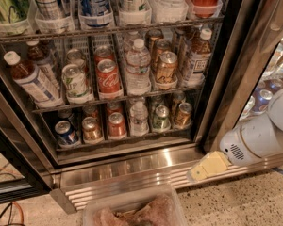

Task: Pick green can from bottom shelf of fridge

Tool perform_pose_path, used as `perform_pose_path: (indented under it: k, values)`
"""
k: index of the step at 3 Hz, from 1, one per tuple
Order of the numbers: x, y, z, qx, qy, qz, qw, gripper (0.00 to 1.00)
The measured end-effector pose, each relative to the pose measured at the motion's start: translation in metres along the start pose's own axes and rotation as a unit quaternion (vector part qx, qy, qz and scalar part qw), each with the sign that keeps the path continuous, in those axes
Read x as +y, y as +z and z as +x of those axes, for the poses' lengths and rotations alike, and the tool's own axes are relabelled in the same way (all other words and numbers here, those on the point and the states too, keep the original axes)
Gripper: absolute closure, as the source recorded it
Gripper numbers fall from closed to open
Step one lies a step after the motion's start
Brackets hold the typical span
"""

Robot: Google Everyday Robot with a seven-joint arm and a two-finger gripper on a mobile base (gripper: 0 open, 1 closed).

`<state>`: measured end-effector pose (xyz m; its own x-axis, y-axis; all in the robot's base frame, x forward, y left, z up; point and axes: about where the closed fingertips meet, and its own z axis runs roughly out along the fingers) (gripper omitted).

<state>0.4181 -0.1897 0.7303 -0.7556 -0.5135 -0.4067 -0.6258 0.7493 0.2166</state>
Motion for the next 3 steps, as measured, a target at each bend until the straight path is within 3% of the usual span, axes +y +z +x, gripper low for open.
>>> perform_pose_path:
  k: [2, 3]
  values:
    - [0.005, 0.019, -0.001, -0.005, 0.009, -0.012, 0.9999, 0.00]
    - [0.005, 0.048, 0.005, -0.024, 0.044, -0.012, 0.9987, 0.00]
